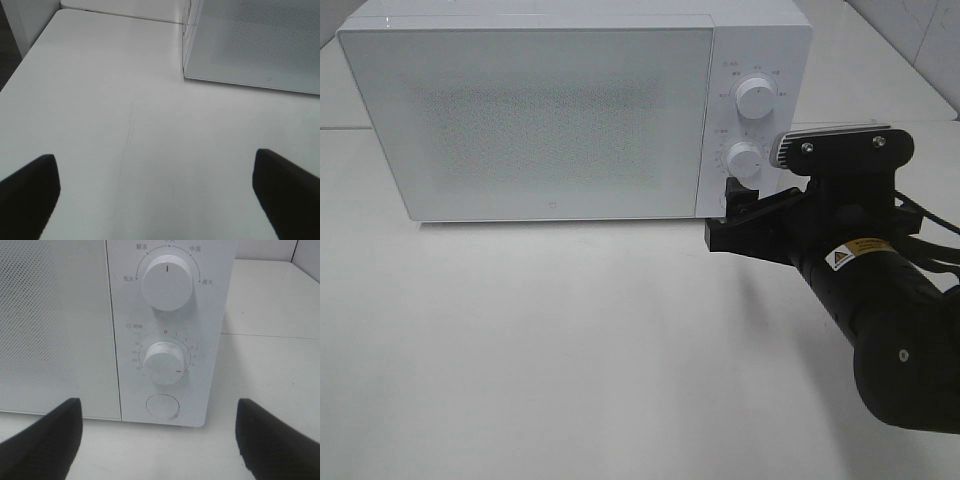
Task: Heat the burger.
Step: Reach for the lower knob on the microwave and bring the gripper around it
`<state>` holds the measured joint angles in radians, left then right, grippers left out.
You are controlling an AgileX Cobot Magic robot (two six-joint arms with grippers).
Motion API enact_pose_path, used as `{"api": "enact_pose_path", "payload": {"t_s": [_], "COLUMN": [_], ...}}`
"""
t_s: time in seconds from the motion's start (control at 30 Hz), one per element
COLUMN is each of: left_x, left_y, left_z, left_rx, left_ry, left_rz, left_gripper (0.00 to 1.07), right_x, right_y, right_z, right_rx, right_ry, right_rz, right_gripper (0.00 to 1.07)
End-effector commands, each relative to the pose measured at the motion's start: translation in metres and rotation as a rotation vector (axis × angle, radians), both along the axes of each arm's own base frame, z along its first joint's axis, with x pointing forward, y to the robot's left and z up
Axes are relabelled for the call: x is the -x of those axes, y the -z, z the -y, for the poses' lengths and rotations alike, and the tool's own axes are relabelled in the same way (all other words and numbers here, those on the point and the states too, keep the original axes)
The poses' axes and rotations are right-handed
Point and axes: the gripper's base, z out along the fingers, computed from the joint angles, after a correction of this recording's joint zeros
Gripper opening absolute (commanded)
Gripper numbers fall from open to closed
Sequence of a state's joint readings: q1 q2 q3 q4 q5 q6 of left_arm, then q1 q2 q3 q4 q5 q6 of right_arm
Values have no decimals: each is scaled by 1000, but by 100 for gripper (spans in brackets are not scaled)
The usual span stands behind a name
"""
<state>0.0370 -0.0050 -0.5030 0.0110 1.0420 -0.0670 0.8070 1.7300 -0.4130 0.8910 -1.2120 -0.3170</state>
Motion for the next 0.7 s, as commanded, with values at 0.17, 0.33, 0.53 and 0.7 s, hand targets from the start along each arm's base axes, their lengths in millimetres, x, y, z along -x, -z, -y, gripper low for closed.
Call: {"api": "enact_pose_path", "payload": {"t_s": [0.17,0.33,0.53,0.7], "left_x": [3,3,3,3], "left_y": [0,0,0,0], "left_z": [1,1,1,1], "left_rx": [11,11,11,11], "left_ry": [-1,-1,-1,-1], "left_rz": [30,30,30,30], "left_gripper": [100,100,100,100], "right_x": [-2,-2,-7,-18], "right_y": [-4,-4,-4,-8], "right_z": [-2,-2,2,4], "right_rx": [3,-8,-4,-12], "right_ry": [2,4,15,11], "right_rz": [35,35,34,45], "right_gripper": [76,76,76,76]}}
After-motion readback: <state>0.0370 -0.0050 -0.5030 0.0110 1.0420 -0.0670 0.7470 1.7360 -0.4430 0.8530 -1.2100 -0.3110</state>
